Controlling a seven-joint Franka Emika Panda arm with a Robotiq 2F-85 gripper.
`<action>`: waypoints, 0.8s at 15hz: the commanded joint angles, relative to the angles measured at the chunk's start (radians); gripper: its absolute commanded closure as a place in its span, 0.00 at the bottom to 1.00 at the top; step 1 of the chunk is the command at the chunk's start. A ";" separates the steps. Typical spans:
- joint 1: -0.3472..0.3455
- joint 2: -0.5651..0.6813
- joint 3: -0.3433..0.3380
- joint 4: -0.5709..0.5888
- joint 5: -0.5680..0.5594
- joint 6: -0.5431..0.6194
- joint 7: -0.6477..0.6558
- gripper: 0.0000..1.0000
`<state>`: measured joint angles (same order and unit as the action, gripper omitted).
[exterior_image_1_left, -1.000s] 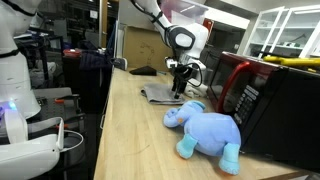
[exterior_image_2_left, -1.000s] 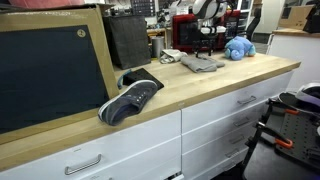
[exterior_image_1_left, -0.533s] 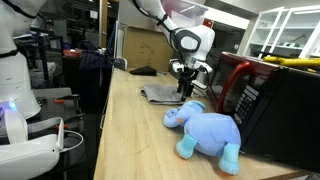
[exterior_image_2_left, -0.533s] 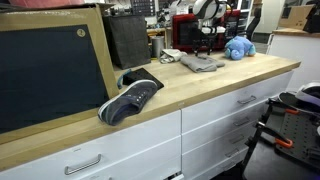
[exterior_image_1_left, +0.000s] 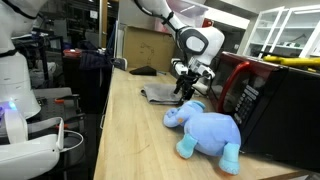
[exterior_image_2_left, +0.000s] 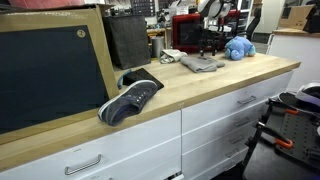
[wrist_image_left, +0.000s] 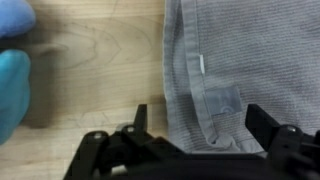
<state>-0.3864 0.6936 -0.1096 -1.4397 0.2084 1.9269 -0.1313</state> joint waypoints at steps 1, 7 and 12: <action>-0.010 -0.005 0.017 0.041 0.040 -0.095 -0.016 0.00; 0.011 0.026 0.031 0.064 0.066 -0.083 0.004 0.00; 0.014 0.059 0.030 0.085 0.059 -0.054 -0.005 0.00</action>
<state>-0.3697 0.7226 -0.0764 -1.4027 0.2559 1.8703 -0.1326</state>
